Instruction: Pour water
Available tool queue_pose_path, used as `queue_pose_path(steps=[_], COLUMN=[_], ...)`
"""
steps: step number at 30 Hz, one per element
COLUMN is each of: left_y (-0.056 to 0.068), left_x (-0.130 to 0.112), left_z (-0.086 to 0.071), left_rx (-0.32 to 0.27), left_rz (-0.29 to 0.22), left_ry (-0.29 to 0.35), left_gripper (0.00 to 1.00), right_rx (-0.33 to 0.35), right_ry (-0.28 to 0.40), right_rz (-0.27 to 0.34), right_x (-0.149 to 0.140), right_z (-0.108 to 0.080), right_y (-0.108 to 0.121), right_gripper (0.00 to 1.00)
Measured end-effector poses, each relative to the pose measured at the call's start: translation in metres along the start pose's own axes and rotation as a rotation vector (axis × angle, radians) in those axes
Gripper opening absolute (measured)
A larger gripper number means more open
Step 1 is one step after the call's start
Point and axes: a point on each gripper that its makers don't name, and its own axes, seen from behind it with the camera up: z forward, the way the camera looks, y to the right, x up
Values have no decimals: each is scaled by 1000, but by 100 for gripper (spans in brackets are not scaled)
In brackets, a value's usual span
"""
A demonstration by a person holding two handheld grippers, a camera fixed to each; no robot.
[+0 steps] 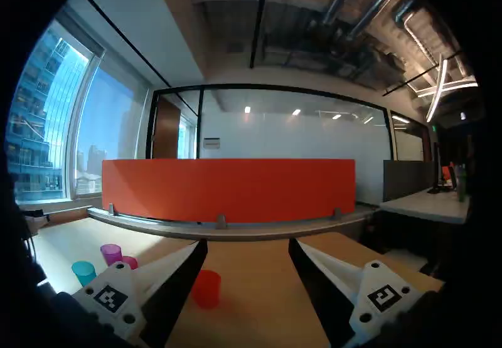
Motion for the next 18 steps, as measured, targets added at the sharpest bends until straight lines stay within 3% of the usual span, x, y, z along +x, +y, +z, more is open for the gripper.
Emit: queue_pose_path(steps=[9,18], left_y=[-7,-11], left_x=[-12,-24], left_z=[0,1], left_rx=[-2,-3], left_rz=[-16,2], left_ry=[7,0], left_gripper=[86,86], right_rx=[11,10], right_ry=[-18,-16], right_rz=[20,16], right_x=[-8,-4], right_z=[-4,-3], right_y=[-5,-6], right_gripper=[100,100])
